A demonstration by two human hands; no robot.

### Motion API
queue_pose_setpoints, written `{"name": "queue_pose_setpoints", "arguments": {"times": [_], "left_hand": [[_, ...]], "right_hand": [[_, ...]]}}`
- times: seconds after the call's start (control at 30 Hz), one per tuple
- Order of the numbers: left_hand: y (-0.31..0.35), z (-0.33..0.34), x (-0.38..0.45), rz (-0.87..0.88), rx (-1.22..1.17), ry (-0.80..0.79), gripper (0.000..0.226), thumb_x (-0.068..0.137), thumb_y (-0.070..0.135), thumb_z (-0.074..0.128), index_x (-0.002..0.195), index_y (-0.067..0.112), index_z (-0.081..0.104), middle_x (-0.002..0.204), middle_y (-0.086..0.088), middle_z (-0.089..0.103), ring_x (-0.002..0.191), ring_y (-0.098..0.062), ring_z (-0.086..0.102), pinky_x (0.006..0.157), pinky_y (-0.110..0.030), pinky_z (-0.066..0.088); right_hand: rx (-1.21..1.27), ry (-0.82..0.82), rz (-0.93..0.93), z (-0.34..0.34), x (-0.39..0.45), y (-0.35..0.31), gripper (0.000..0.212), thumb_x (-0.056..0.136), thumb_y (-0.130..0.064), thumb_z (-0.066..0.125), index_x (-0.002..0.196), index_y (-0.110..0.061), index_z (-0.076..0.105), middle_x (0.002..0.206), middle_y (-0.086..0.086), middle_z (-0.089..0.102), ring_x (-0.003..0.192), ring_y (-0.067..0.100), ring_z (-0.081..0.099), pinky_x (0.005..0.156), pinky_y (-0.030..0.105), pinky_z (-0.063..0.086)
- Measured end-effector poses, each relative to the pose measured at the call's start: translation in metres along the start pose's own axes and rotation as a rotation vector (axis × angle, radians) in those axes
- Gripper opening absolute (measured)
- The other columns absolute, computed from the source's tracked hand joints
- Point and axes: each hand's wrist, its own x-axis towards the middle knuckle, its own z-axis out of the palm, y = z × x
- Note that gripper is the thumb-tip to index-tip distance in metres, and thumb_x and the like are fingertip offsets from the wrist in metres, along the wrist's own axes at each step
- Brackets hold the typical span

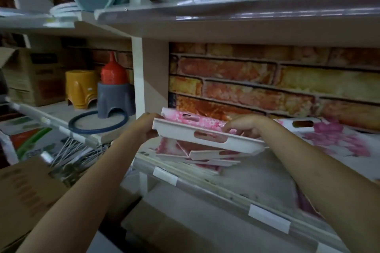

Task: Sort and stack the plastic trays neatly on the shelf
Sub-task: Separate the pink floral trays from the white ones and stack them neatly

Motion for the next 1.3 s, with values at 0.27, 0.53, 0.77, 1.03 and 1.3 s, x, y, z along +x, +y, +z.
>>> {"name": "queue_pose_setpoints", "arguments": {"times": [0.27,0.53,0.77,1.03,1.3], "left_hand": [[-0.024,0.002,0.031,-0.027,0.024,0.104,0.028,0.095,-0.007,0.034,0.072,0.002,0.046,0.048,-0.013,0.055,0.034,-0.011,0.057,0.039,-0.016,0.048],[-0.036,0.006,0.046,-0.124,0.084,0.100,0.032,0.086,-0.006,0.048,0.061,0.005,0.066,0.070,-0.013,0.055,0.060,-0.024,0.054,0.054,-0.026,0.048],[-0.027,0.017,0.055,-0.185,0.100,0.113,0.028,0.087,-0.005,0.040,0.060,0.002,0.044,0.063,-0.012,0.041,0.051,-0.024,0.044,0.042,-0.018,0.039],[-0.039,0.041,0.052,-0.068,0.207,0.135,0.006,0.088,-0.009,0.040,0.092,-0.006,0.043,0.068,-0.012,0.041,0.051,-0.021,0.045,0.028,-0.015,0.035],[-0.057,0.058,0.052,0.027,0.244,0.125,0.018,0.088,-0.012,0.033,0.088,-0.002,0.048,0.070,-0.007,0.046,0.058,-0.020,0.045,0.034,-0.014,0.043]], "right_hand": [[0.043,-0.036,-0.111,-0.013,0.037,0.014,0.029,0.089,-0.026,0.060,0.110,-0.006,0.063,0.103,0.012,0.057,0.088,0.025,0.058,0.078,0.034,0.051],[0.062,-0.094,-0.119,-0.010,0.065,0.029,0.017,0.090,-0.012,0.051,0.073,-0.015,0.049,0.059,0.001,0.037,0.046,0.011,0.029,0.040,0.018,0.022],[-0.150,-0.079,-0.129,-0.011,0.068,0.028,0.031,0.088,-0.002,0.050,0.118,0.003,0.060,0.076,0.007,0.053,0.055,0.016,0.045,0.045,0.021,0.034],[-0.279,0.054,-0.192,-0.015,0.077,0.035,0.043,0.088,0.005,0.051,0.129,-0.008,0.056,0.128,0.007,0.053,0.100,0.015,0.047,0.051,0.005,0.032],[-0.351,0.111,-0.232,-0.006,0.112,0.059,0.039,0.082,0.010,0.048,0.104,-0.022,0.052,0.114,0.004,0.049,0.097,0.014,0.045,0.065,0.024,0.037]]}}
